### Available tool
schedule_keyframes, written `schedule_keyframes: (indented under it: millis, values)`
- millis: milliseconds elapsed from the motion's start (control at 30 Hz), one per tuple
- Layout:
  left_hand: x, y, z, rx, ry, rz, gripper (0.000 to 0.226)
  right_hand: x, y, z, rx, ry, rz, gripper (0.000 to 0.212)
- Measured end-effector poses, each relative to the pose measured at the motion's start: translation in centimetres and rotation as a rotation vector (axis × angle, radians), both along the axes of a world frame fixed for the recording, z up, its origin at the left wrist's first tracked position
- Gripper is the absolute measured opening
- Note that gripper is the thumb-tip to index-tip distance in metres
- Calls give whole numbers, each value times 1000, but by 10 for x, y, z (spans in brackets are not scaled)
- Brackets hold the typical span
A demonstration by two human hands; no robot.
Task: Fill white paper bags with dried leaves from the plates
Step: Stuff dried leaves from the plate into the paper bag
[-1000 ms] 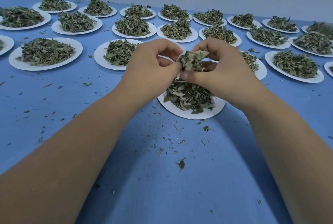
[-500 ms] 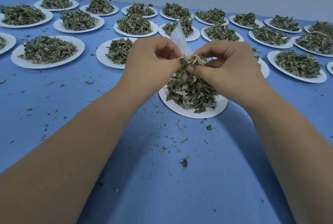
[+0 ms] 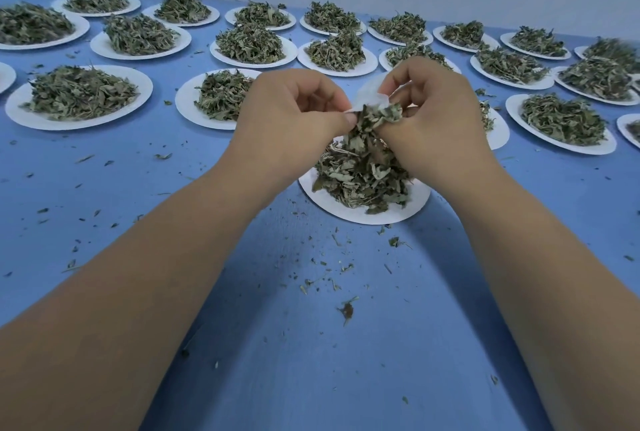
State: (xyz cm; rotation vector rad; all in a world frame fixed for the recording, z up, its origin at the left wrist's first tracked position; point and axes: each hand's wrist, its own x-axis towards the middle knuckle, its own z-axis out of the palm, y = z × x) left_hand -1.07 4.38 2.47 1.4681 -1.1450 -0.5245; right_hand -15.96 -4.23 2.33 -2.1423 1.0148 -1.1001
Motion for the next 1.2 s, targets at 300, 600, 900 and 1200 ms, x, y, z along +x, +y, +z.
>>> schedule_keyframes:
  millis: [300,600,900,1200]
  values:
    - [7,-6,-2,-68,-24,176,8,-3,9,8,192,36,237,44]
    - [1,-4,3,-94,-50,115,9,8,10,-1,-63,17,76,10]
    - [3,-4,-2,-127,-266,141,20,6,8,6,167,-129,102,12]
    - [0,-1,-1,-182,-305,179,16,7,11,8,322,-186,129,16]
